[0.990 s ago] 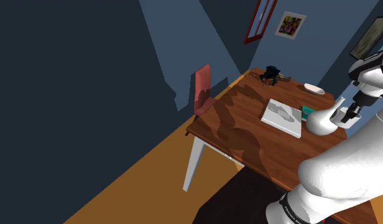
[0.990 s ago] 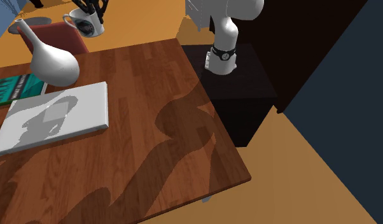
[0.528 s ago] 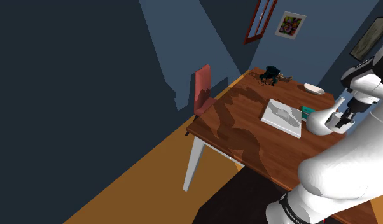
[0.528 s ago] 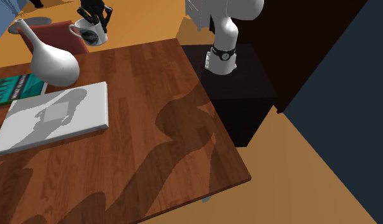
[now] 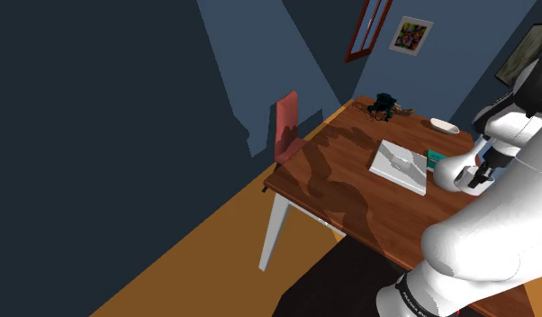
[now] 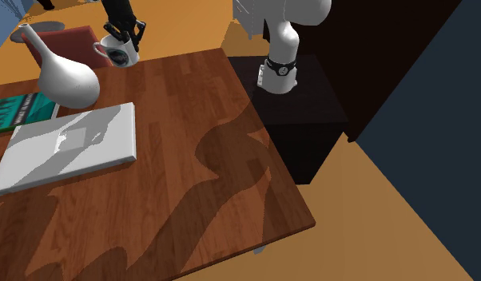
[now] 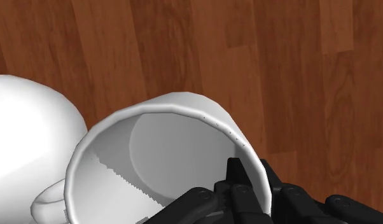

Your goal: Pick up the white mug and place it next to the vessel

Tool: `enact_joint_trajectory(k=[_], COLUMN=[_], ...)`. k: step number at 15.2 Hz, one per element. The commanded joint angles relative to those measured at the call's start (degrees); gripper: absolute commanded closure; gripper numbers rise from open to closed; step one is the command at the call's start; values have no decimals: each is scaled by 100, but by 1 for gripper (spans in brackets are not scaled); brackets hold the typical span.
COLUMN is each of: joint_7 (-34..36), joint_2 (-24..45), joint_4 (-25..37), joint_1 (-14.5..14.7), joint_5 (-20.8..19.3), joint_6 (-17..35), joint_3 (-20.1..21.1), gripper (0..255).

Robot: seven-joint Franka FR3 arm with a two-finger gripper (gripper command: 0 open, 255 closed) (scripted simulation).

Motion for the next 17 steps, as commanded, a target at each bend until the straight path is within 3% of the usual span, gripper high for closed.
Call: enact_joint_trajectory(k=[1,17], joint_7=[-103,-894], joint_2=[141,1176], joint_4=[-73,-352], joint_1=[-43,-548], joint_5=[154,1335], joint_6=[163,1137], joint_3=[38,621], gripper=[255,255])
